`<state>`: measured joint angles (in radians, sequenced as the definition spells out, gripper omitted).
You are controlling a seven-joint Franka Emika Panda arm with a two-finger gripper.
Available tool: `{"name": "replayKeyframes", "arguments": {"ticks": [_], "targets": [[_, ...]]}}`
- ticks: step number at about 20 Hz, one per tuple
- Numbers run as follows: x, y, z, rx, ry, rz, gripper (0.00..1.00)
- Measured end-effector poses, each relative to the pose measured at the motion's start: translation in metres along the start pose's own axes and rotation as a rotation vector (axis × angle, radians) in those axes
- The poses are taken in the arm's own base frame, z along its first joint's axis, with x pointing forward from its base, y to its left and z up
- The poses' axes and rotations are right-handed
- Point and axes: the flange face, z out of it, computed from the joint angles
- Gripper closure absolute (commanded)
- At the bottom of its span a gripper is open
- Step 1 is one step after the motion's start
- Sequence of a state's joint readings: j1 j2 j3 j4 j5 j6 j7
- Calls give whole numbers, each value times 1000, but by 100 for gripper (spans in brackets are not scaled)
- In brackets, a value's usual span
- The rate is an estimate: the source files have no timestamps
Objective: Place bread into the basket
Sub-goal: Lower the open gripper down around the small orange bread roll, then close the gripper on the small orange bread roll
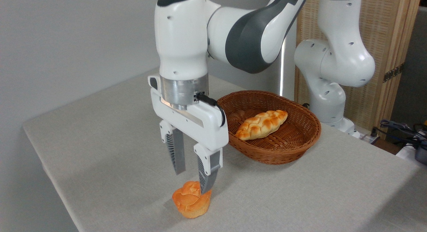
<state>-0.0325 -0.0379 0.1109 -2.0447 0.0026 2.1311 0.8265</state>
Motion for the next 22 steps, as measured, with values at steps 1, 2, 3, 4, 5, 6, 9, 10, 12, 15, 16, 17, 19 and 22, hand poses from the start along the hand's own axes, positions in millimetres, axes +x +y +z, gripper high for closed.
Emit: {"name": "replayKeyframes", "arguments": {"ticks": [1,2,3,4,5,6,9,10,12,15,16,17,19,22], "targets": [[-1,2,6,1,-11,7,0],[-1,3,12,4,-16,13,0],[-1,4,16,7,-16,15,0],[-1,5,22,10,-16,18,0],[-1,6,26,10,-16,19,0],[-1,7,33,12,-15,21,0],[0,11,47,21,-6,28,0],[0,13,49,22,-5,31,1],[2,14,52,21,-6,35,34],[3,15,53,25,-2,39,72],[3,15,54,25,-2,43,75],[3,15,54,24,-3,48,76],[3,15,55,23,-4,59,76],[4,16,55,23,-4,68,76]]}}
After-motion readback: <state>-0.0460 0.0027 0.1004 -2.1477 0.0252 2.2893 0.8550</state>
